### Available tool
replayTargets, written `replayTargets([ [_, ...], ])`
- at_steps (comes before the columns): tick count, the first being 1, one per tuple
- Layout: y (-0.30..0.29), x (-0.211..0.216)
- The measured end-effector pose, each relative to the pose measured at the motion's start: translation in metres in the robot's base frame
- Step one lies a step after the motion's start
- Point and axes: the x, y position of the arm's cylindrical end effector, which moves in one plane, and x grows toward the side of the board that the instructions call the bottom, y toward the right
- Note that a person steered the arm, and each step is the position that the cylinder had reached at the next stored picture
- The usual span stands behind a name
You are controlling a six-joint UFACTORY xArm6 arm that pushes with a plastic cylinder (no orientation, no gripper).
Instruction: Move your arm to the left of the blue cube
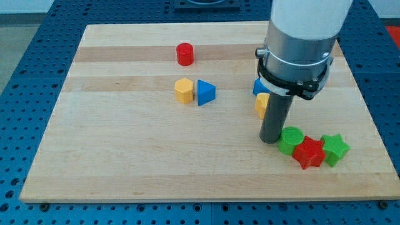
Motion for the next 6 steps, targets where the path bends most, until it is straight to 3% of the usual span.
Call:
replayTargets([
  [2, -0.037, -0.008],
  [4, -0.078, -0.088],
  [5, -0.056, -0.118],
  [6, -0.054, -0.120],
])
